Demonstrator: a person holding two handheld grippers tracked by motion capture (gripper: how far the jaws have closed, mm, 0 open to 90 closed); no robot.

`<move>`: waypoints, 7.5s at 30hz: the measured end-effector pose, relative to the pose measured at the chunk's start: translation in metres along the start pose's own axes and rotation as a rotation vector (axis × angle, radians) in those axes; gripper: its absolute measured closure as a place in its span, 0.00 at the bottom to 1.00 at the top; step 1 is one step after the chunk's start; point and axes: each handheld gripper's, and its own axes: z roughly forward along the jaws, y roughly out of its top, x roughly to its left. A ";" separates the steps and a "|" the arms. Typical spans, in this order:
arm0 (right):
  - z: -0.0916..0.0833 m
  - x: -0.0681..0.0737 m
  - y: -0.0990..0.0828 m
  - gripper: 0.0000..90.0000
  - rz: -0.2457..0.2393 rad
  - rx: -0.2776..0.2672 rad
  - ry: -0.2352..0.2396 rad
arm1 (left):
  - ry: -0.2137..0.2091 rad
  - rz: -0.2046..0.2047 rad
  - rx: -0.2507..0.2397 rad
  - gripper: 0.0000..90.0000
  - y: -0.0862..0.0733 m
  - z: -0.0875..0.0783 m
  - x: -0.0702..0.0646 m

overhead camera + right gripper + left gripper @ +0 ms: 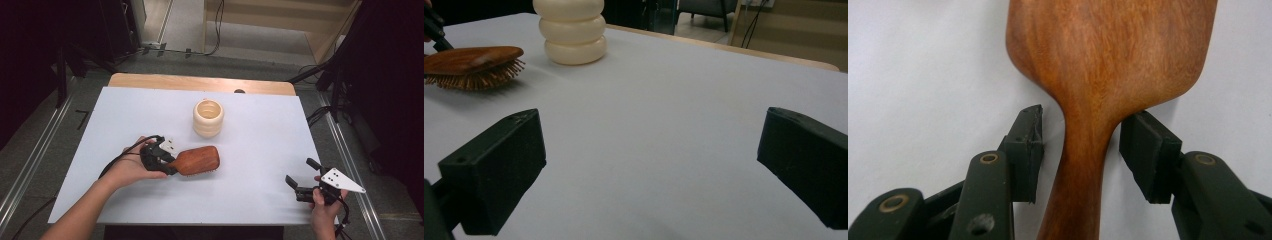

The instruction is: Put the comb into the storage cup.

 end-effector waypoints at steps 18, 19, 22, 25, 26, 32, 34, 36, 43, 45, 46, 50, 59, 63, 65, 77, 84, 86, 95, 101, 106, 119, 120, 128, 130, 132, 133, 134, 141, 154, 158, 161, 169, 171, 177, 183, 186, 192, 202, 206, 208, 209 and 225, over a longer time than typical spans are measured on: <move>0.000 0.000 0.000 0.00 -0.001 0.003 -0.002 | 0.024 0.015 -0.023 0.80 -0.002 0.001 -0.009; 0.000 0.000 0.000 0.00 0.000 0.003 -0.001 | 0.026 0.013 -0.022 0.80 -0.003 0.000 -0.010; 0.000 0.001 0.000 0.00 0.000 0.004 -0.002 | 0.036 0.015 -0.035 0.80 -0.005 0.000 -0.011; 0.000 0.000 0.000 0.00 0.000 0.004 -0.002 | 0.070 0.042 -0.061 0.80 -0.008 0.000 -0.016; 0.000 0.000 0.000 0.00 0.000 0.004 -0.002 | 0.070 0.042 -0.061 0.80 -0.008 0.000 -0.016; 0.000 0.001 0.000 0.00 0.000 0.005 -0.002 | 0.081 0.037 -0.076 0.80 -0.010 0.000 -0.017; 0.000 0.000 0.000 0.00 0.000 0.004 -0.001 | 0.076 0.029 -0.082 0.80 -0.011 0.000 -0.016; 0.000 0.000 0.000 0.00 0.000 0.004 -0.001 | 0.088 0.026 -0.090 0.80 -0.012 0.000 -0.017; 0.000 0.000 0.000 0.00 0.001 0.002 0.000 | 0.087 0.011 -0.120 0.80 -0.016 -0.002 -0.018; 0.000 0.000 0.000 0.00 0.000 0.002 -0.002 | 0.091 0.011 -0.125 0.80 -0.018 -0.003 -0.017; 0.000 0.000 0.000 0.00 0.000 0.002 -0.002 | 0.091 0.011 -0.125 0.80 -0.018 -0.003 -0.017; 0.000 0.001 0.000 0.00 0.001 0.002 -0.001 | 0.113 -0.003 -0.161 0.80 -0.020 -0.005 -0.018; 0.000 0.001 0.001 0.00 -0.001 0.006 -0.005 | 0.110 -0.054 -0.261 0.80 -0.021 -0.015 -0.017; 0.000 0.001 0.001 0.00 -0.007 0.008 -0.006 | 0.114 -0.068 -0.302 0.80 -0.020 -0.018 -0.018; 0.000 0.001 0.002 0.00 -0.009 0.007 -0.007 | 0.115 -0.075 -0.325 0.80 -0.020 -0.018 -0.019; 0.001 0.005 0.008 0.00 0.008 0.007 0.020 | 0.128 -0.109 -0.415 0.80 -0.022 -0.020 -0.027; 0.005 0.013 0.018 0.00 -0.001 0.011 0.047 | 0.128 -0.113 -0.447 0.80 -0.022 -0.022 -0.030; 0.007 0.018 0.026 0.00 0.006 0.001 0.072 | 0.125 -0.125 -0.465 0.80 -0.023 -0.022 -0.031; 0.019 0.037 0.051 0.00 0.002 -0.010 0.149 | 0.128 -0.154 -0.516 0.80 -0.027 -0.022 -0.033; 0.027 0.049 0.066 0.00 -0.014 -0.022 0.193 | 0.132 -0.161 -0.548 0.80 -0.025 -0.023 -0.035; 0.036 0.057 0.079 0.00 -0.014 -0.038 0.220 | 0.133 -0.174 -0.584 0.80 -0.024 -0.023 -0.037; 0.062 0.087 0.113 0.00 -0.028 -0.070 0.299 | 0.150 -0.204 -0.665 0.80 -0.020 -0.019 -0.042; 0.064 0.088 0.115 0.00 -0.027 -0.069 0.303 | 0.144 -0.203 -0.669 0.80 -0.019 -0.019 -0.042; 0.075 0.102 0.126 0.00 -0.016 -0.073 0.329 | 0.167 -0.206 -0.700 0.80 -0.017 -0.017 -0.047; 0.078 0.107 0.129 0.00 -0.016 -0.069 0.335 | 0.171 -0.206 -0.708 0.80 -0.017 -0.017 -0.049; 0.083 0.113 0.132 0.00 -0.018 -0.065 0.351 | 0.175 -0.208 -0.716 0.80 -0.016 -0.015 -0.051; 0.083 0.113 0.132 0.00 -0.018 -0.065 0.351 | 0.175 -0.208 -0.716 0.80 -0.016 -0.015 -0.051; 0.084 0.115 0.133 0.00 -0.020 -0.061 0.353 | 0.172 -0.210 -0.720 0.80 -0.015 -0.015 -0.052; 0.093 0.128 0.137 0.00 0.018 -0.044 0.392 | 0.174 -0.240 -0.755 0.80 -0.016 -0.010 -0.056; 0.102 0.145 0.137 0.00 0.122 -0.005 0.395 | 0.142 -0.247 -0.793 0.80 -0.012 -0.003 -0.064; 0.105 0.151 0.136 0.00 0.152 0.003 0.386 | 0.144 -0.248 -0.798 0.80 -0.009 -0.001 -0.067; 0.110 0.156 0.134 0.00 0.184 0.016 0.368 | 0.142 -0.249 -0.810 0.80 -0.007 0.001 -0.069; 0.115 0.163 0.133 0.06 0.239 0.020 0.313 | 0.134 -0.240 -0.835 0.80 -0.004 0.004 -0.075; 0.117 0.164 0.133 0.07 0.253 0.027 0.303 | 0.134 -0.239 -0.834 0.80 -0.003 0.005 -0.076; 0.122 0.163 0.128 0.16 0.307 0.054 0.238 | 0.131 -0.232 -0.838 0.80 0.001 0.010 -0.080; 0.125 0.162 0.125 0.23 0.340 0.057 0.239 | 0.159 -0.221 -0.836 0.80 0.002 0.013 -0.084; 0.125 0.161 0.123 0.28 0.365 0.049 0.244 | 0.162 -0.222 -0.837 0.80 0.003 0.013 -0.085; 0.126 0.157 0.121 0.31 0.401 0.043 0.255 | 0.187 -0.205 -0.834 0.80 0.005 0.015 -0.090; 0.130 0.154 0.115 0.40 0.478 0.052 0.263 | 0.258 -0.174 -0.816 0.80 0.008 0.021 -0.098; 0.130 0.152 0.112 0.45 0.514 0.052 0.286 | 0.254 -0.173 -0.814 0.79 0.008 0.021 -0.097; 0.129 0.151 0.111 0.50 0.530 0.039 0.310 | 0.239 -0.172 -0.821 0.79 0.009 0.022 -0.098; 0.127 0.152 0.112 0.53 0.522 0.033 0.322 | 0.216 -0.165 -0.825 0.75 0.010 0.021 -0.098; 0.112 0.153 0.122 0.61 0.354 -0.033 0.323 | 0.089 -0.268 -0.836 0.11 0.001 0.007 -0.084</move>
